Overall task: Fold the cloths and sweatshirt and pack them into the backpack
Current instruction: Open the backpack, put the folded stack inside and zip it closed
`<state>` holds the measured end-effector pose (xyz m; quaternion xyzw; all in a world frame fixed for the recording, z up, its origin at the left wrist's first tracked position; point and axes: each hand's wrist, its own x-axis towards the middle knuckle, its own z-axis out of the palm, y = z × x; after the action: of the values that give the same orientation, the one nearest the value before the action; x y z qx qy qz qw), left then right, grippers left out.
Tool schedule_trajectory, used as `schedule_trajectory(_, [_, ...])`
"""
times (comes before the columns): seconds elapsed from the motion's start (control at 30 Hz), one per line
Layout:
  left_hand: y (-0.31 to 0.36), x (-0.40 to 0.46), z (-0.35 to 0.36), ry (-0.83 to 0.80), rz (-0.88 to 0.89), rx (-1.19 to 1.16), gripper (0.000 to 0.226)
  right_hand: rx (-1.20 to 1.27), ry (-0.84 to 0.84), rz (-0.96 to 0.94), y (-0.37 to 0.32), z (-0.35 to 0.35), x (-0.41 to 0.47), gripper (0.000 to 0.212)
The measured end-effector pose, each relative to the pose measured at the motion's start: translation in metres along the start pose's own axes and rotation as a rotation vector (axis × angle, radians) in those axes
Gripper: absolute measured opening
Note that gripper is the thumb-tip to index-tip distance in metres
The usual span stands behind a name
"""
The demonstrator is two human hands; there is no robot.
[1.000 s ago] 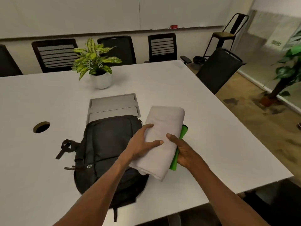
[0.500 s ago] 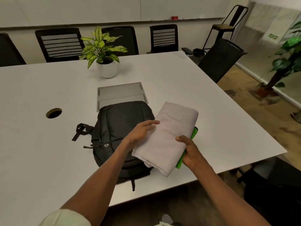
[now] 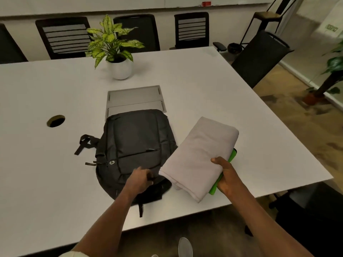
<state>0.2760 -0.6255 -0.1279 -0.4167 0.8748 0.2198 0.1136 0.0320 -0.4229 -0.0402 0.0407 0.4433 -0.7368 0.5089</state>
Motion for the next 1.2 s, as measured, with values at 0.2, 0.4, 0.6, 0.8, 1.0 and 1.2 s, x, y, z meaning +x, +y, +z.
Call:
schedule_trajectory(0.2, [0.015, -0.011, 0.004, 0.099, 0.03, 0.159, 0.032, -0.008, 0.022, 0.046, -0.001, -0.011, 0.005, 0.061])
schedule_trajectory(0.4, [0.01, -0.011, -0.006, 0.264, 0.166, 0.072, 0.029, 0.024, 0.015, 0.068, 0.003, -0.011, 0.003, 0.076])
schedule_trajectory(0.6, [0.013, -0.004, -0.065, 0.47, 0.227, -0.119, 0.021, 0.091, -0.056, 0.103, 0.02, 0.003, 0.001, 0.06])
schedule_trajectory(0.8, [0.019, 0.03, -0.134, 0.328, 0.15, -0.254, 0.019, 0.208, -0.242, 0.096, 0.046, 0.043, -0.002, 0.072])
schedule_trajectory(1.0, [0.026, 0.052, -0.184, 0.205, 0.138, -0.371, 0.035, 0.259, -0.353, 0.075, 0.067, 0.082, 0.005, 0.063])
schedule_trajectory(1.2, [0.028, 0.066, -0.222, 0.224, 0.121, -0.442, 0.039, 0.131, -0.075, 0.189, 0.129, 0.086, 0.021, 0.086])
